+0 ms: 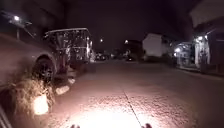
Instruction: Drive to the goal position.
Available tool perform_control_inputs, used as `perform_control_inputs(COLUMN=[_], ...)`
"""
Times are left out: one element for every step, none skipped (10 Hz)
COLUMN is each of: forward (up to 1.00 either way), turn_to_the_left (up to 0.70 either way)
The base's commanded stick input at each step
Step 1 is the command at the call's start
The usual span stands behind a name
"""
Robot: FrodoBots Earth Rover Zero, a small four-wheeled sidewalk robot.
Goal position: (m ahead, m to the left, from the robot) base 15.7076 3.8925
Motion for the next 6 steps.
perform_control_inputs(forward=[1.0, 1.0, 1.0, 1.0, 1.0, 1.0], turn_to_the_left=[0.0, 0.0, 0.0, 0.0, 0.0, 0.0])
